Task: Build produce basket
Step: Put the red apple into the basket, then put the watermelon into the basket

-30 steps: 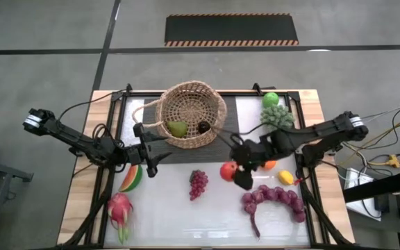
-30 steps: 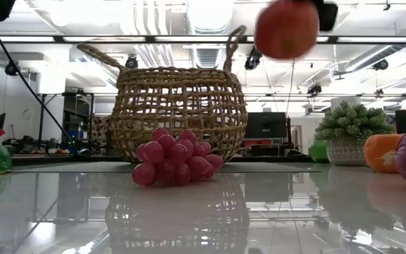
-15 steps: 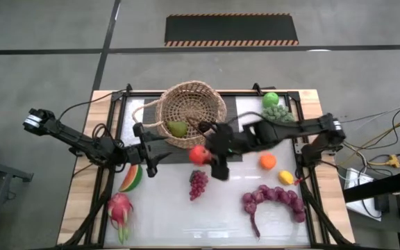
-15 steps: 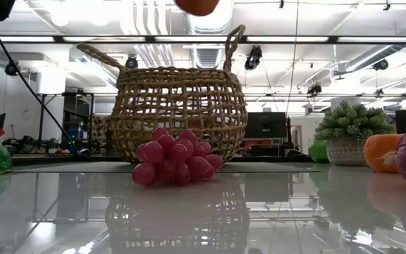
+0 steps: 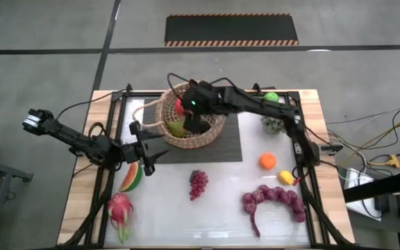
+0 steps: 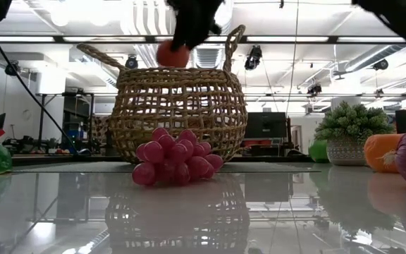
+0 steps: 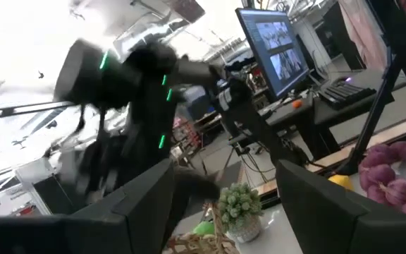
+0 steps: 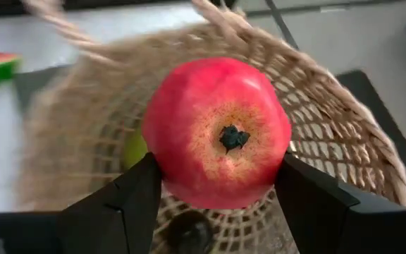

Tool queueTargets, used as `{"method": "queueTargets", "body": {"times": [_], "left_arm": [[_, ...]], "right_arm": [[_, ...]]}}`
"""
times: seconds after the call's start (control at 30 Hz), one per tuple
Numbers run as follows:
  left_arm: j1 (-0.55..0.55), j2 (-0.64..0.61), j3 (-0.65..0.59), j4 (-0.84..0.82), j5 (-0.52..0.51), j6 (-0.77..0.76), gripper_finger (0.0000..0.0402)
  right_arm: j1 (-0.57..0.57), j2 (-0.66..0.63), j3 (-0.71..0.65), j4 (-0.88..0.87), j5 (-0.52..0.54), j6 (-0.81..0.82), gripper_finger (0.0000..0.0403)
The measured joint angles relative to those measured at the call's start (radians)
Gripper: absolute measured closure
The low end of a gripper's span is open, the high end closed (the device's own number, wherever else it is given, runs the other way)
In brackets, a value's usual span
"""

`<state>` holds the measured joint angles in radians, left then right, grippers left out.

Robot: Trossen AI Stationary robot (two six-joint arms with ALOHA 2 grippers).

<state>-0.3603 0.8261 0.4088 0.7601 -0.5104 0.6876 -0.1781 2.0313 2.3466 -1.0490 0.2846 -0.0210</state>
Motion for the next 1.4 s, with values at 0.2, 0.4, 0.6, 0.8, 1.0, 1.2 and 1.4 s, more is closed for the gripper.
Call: {"method": "queueTargets", "body": {"times": [0.2,0.4,0.6,0.8,1.0,1.2,1.4], "left_arm": [[-0.001,-0.01,0.0,-0.001,0.0,0.005,0.0169],[-0.001,-0.012,0.0,0.001,0.0,0.012,0.0169],[-0.001,-0.011,0.0,0.002,0.0,0.027,0.0169],[0.0,-0.011,-0.001,0.023,0.0,0.034,0.0169],[0.0,-0.011,-0.001,0.024,0.0,0.035,0.0169],[0.0,-0.011,-0.001,0.026,0.0,0.035,0.0169],[0.0,-0.011,-0.001,0.025,0.0,0.034,0.0169]], "right_arm": [[-0.109,0.116,0.002,0.003,0.0,-0.024,0.0169],[-0.154,0.207,0.005,0.023,0.008,-0.046,0.0167],[-0.16,0.272,0.005,0.063,0.023,-0.067,0.0166],[-0.156,0.287,0.006,0.071,0.019,-0.062,0.0166],[-0.149,0.279,0.005,0.089,0.004,-0.044,0.0135],[-0.149,0.267,0.003,0.085,0.001,-0.035,0.0082],[-0.136,0.196,0.001,0.074,-0.013,-0.016,0.0072]]}}
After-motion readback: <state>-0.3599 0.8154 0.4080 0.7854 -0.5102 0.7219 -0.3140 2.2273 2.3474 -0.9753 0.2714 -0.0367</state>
